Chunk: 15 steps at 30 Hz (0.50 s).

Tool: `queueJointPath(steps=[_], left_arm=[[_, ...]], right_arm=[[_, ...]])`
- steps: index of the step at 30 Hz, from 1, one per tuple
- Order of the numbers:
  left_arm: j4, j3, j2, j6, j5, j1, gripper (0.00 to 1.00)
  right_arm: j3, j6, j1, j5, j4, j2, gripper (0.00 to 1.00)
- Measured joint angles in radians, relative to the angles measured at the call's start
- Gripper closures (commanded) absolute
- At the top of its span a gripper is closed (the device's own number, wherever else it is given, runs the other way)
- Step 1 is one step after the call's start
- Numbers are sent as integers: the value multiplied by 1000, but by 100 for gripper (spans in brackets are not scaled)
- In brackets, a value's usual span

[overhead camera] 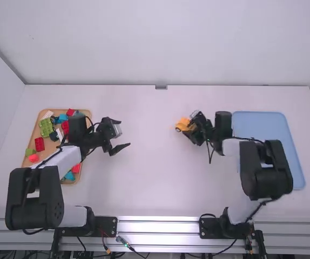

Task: Assemble lego blocks to make yellow taxi

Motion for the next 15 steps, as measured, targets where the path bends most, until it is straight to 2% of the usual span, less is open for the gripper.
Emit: queueJointPath(steps=[3,4,9,13,15], left_arm=[[122,-39,1,-102,-30,0,1],[125,-40,1,-106,-31,0,1],[148,-47,1,-181,-61,0,1],[148,-47,1,-199,-72,0,1],[148,-47,1,-204,-73,0,1]], right_arm=[[0,21,-136,111,-97,-124,66],[0,25,-148,117,-105,-132,66],[0,90,-362,215,-161,-192,65],[0,145,-467,300,-210,-192,64],[0,154,-489,324,-214,-190,64]])
